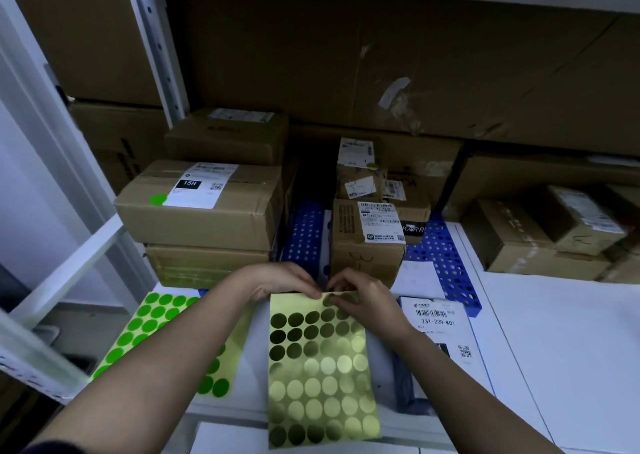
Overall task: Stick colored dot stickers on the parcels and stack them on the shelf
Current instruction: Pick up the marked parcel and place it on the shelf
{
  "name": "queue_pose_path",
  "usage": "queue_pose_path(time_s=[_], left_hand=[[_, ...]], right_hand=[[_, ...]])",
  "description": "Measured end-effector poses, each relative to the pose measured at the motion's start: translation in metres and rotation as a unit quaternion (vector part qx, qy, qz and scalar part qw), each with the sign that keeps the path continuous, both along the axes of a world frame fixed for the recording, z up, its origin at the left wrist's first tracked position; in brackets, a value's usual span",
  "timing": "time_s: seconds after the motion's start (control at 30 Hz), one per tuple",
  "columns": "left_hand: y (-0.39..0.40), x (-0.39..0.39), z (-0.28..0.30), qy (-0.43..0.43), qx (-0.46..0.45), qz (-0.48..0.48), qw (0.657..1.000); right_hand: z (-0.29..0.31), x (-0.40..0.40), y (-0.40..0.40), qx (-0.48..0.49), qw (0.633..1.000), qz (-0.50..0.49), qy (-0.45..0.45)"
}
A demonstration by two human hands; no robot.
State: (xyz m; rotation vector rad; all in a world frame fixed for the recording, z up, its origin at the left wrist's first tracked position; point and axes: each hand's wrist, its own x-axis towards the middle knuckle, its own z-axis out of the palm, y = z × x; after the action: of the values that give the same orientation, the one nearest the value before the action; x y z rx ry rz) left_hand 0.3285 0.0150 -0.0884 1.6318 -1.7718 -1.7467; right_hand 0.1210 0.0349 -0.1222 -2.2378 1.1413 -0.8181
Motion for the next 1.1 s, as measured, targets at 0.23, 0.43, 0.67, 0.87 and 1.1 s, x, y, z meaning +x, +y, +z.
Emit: queue_pose_path(time_s=[0.23,0.43,0.67,0.87,1.1], left_hand=[[0.000,-0.001,-0.002,0.020,0.025,0.018,0.999],[0.001,0.000,0.001,0.063,0.066,0.040,0.995],[0.001,0.003,-0.002,0.089,0.095,0.050,0.990],[0.003,0.003,-0.002,0.074,0.088,0.050,0.992],[0.002,-0.002,0.000,-0.066,-0.041,0.013,0.997]], right_hand=[[-0.003,0.001,0.003,-0.121,0.992,0.023,0.031],[-0.010,-0.001,0.000,-0.191,0.982,0.010,0.013],[-0.015,-0.003,0.003,-0.297,0.954,-0.009,0.041],[-0.012,-0.001,0.002,-0.330,0.942,-0.002,0.062],[-0.014,0.005,0.000,-0.295,0.953,0.000,0.074]])
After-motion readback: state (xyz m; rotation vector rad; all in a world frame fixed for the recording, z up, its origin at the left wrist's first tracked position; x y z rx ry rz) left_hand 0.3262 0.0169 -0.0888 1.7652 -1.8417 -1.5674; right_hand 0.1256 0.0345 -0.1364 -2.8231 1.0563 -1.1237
